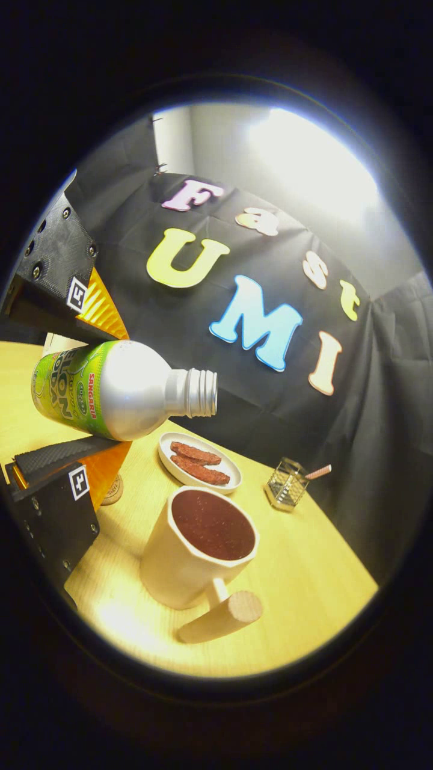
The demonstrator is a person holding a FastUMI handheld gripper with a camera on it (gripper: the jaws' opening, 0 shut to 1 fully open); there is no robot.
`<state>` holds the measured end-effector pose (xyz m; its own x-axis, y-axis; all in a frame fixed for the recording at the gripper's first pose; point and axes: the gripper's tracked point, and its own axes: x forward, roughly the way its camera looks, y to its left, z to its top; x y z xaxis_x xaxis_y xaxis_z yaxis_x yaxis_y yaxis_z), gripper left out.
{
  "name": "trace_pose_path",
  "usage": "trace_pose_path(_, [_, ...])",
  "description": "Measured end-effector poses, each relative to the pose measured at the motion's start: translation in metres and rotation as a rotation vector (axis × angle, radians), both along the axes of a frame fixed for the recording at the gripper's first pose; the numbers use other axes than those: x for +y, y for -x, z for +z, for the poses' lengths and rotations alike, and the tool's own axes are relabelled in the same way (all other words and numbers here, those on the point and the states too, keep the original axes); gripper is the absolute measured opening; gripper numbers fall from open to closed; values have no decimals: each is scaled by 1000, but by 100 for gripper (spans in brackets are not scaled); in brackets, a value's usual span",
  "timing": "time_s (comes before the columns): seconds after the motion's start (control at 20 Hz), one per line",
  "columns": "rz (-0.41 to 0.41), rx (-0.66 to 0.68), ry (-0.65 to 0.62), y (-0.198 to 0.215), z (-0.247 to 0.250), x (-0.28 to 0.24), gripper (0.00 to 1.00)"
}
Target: Take the bottle from table, then pour the juice into the cup, finally place the bottle on the coaster
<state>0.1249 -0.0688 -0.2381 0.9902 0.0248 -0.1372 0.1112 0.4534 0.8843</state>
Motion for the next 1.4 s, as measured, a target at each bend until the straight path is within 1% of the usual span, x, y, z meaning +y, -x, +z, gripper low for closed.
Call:
trace_pose_path(0.2, [-35,-48,-158,7,5,-8,77])
trace_pose_path(0.4, [-42,-66,-232,7,2,-8,76])
trace_pose_path(0.7, [-52,-88,-378,4,5,-4,76])
trace_pose_path(0.9, [-55,-100,-425,5,7,-3,76])
trace_pose_path(1.15, [-62,-141,-516,3,15,-5,76])
trace_pose_path(1.4, [-65,-157,-554,0,19,-5,76])
